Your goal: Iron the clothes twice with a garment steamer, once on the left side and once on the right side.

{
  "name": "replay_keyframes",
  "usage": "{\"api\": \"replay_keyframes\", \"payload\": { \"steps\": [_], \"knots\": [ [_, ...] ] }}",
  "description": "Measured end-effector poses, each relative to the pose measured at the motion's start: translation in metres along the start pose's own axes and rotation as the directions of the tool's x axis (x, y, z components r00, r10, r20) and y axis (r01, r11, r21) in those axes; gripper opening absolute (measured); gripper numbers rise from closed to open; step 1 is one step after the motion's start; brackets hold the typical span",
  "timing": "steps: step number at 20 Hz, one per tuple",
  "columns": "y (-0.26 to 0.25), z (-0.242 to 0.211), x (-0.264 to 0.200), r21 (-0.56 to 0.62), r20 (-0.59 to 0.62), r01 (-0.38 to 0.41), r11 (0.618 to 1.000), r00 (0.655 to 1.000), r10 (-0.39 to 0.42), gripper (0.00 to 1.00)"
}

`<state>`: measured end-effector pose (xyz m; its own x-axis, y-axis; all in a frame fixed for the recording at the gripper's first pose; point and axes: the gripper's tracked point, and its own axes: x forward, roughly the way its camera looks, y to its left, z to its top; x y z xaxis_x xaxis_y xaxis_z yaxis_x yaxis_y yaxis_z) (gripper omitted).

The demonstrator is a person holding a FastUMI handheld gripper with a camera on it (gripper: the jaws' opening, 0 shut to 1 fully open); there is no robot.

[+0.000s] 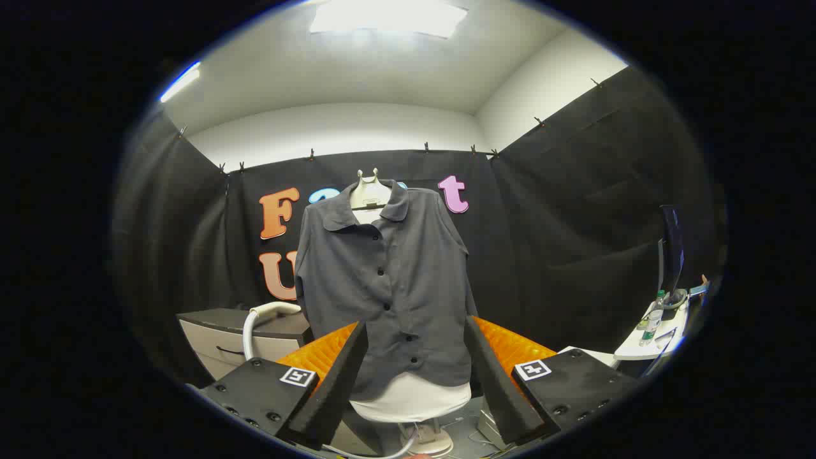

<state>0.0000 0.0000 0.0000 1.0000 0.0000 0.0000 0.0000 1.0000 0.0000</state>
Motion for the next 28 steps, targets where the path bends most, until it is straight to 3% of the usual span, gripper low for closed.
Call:
{"api": "replay_keyframes", "payload": {
  "steps": [28],
  "knots": [
    [0.013,-0.018,0.016,0.010,-0.056,-0.006,1.000,0.998,0.006,0.98]
  ]
}}
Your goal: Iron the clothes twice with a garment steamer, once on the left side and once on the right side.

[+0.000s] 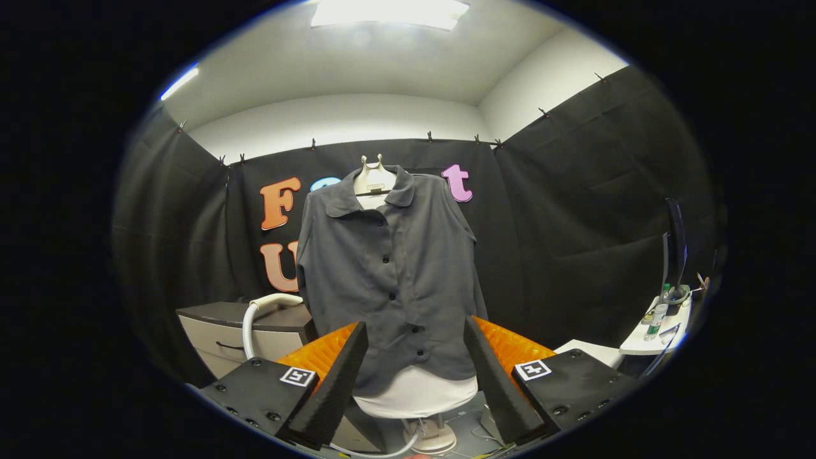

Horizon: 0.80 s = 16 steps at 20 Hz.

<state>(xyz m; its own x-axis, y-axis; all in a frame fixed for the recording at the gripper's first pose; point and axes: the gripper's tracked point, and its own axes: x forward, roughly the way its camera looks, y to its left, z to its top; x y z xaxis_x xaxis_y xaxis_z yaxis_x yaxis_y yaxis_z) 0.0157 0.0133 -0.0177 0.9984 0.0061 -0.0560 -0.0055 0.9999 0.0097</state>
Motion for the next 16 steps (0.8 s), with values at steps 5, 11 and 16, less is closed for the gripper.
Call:
{"api": "replay_keyframes", "payload": {
  "steps": [5,11,16],
  "knots": [
    [0.001,-0.002,0.003,0.002,-0.004,0.001,1.000,1.000,-0.001,0.98],
    [0.006,-0.001,0.011,0.000,-0.003,-0.004,1.000,1.000,0.004,0.98],
    [0.019,-0.001,0.023,0.005,-0.006,-0.019,1.000,1.000,0.019,0.98]
  ]
}}
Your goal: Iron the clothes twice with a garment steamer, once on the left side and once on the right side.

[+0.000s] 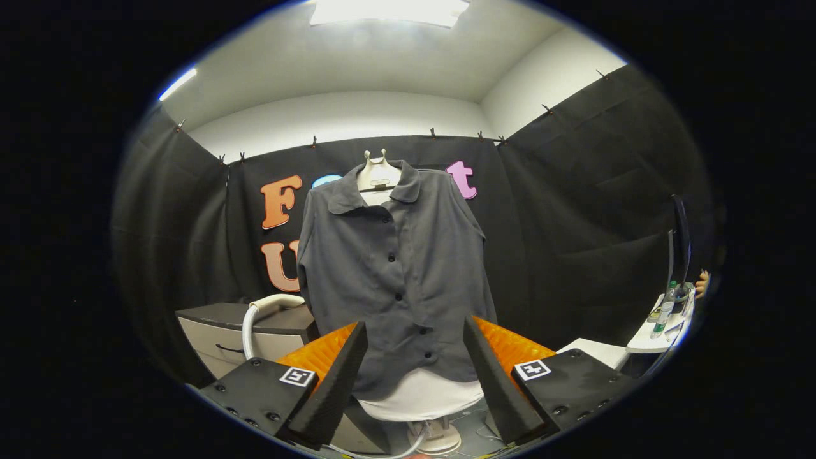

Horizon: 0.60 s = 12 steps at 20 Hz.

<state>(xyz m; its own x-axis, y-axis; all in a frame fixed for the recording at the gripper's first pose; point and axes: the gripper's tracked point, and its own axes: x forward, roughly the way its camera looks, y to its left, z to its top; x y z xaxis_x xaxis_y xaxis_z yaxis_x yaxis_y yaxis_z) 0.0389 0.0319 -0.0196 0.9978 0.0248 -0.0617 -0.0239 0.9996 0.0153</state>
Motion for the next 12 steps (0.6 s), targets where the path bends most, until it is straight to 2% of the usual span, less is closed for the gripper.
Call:
{"api": "replay_keyframes", "payload": {
  "steps": [6,10,12],
  "knots": [
    [0.050,0.033,0.046,0.040,0.024,-0.041,0.998,0.999,0.041,0.97],
    [0.132,0.045,0.088,0.127,-0.004,-0.162,0.979,0.986,0.164,0.98],
    [0.177,0.048,0.113,0.131,-0.017,-0.221,0.966,0.974,0.225,0.98]
  ]
}}
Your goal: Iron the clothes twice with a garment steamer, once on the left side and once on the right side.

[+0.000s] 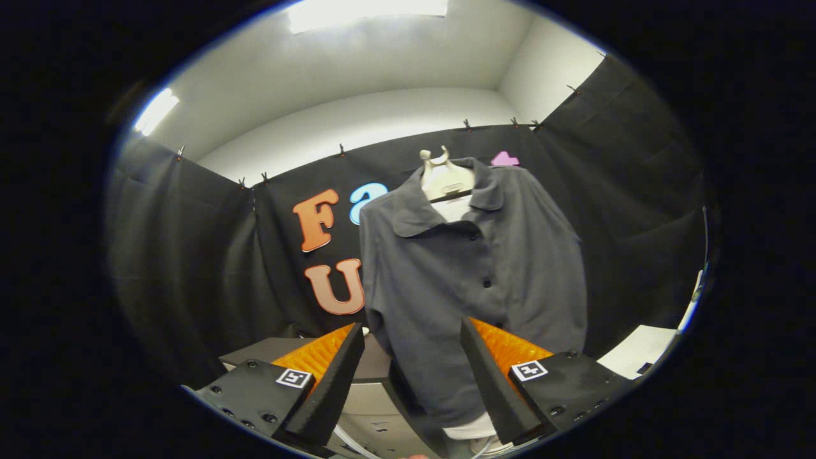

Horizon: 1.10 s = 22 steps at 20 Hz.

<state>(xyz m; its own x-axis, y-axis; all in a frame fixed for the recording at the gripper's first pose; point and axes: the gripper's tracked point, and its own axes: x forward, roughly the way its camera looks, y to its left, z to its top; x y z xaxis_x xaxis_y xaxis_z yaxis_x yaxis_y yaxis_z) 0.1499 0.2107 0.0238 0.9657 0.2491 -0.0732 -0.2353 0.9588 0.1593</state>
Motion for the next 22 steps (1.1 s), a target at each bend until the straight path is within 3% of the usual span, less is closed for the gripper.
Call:
{"api": "replay_keyframes", "payload": {
  "steps": [6,11,16,22],
  "knots": [
    [0.099,-0.026,0.097,-0.023,-0.115,-0.100,0.995,0.989,0.097,0.98],
    [0.150,-0.074,0.188,-0.107,-0.246,-0.101,0.989,0.967,0.072,0.98],
    [0.169,-0.134,0.259,-0.243,-0.336,-0.063,0.968,0.941,-0.023,0.98],
    [0.183,-0.202,0.289,-0.277,-0.472,-0.097,0.956,0.880,-0.048,0.98]
  ]
}}
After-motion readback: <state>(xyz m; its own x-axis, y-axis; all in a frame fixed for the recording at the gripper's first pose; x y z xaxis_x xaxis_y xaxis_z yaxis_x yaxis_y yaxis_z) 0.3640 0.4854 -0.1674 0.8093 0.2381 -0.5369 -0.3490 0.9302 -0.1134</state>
